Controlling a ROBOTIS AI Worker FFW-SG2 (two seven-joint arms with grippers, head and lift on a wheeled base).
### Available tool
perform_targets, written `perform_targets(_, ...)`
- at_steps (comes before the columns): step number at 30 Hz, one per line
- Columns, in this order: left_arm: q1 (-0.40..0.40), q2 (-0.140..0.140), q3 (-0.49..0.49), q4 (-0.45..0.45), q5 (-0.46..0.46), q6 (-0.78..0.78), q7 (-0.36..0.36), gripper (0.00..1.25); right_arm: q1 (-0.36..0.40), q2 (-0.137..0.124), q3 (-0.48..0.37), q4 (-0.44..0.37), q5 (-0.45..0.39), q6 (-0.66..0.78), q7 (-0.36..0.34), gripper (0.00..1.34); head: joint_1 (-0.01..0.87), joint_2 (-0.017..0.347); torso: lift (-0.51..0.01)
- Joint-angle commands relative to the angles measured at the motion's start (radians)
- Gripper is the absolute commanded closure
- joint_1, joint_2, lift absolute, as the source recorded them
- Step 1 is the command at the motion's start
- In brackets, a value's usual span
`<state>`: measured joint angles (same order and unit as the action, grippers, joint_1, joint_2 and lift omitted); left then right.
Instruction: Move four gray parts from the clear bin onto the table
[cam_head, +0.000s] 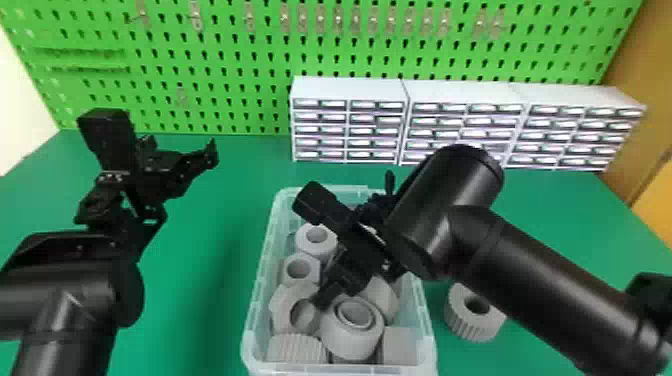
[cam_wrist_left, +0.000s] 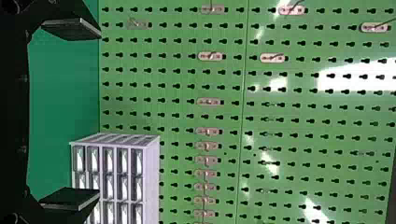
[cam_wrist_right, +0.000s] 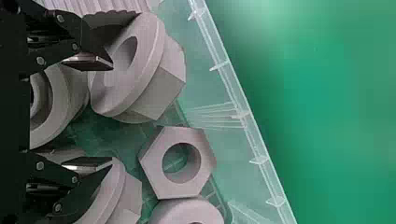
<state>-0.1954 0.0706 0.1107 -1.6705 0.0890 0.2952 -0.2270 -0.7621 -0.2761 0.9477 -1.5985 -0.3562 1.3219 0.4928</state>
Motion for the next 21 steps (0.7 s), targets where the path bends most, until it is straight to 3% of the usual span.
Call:
perform_targets(1,0.001,0.0,0.001,0.0,0.0,0.001,0.0,0.1,-0.003,0.003,0.006,0.011,0.008,-0.012,0.0,0.53,0.686,0.026,-0.05)
perform_targets(21,0.005,0.0,0.004,0.0,0.003,-0.001,0.0,0.1,0.018,0.031,-0.004,0.072,0.074,-0.072,0.0,0.53,0.686,0.026,-0.05)
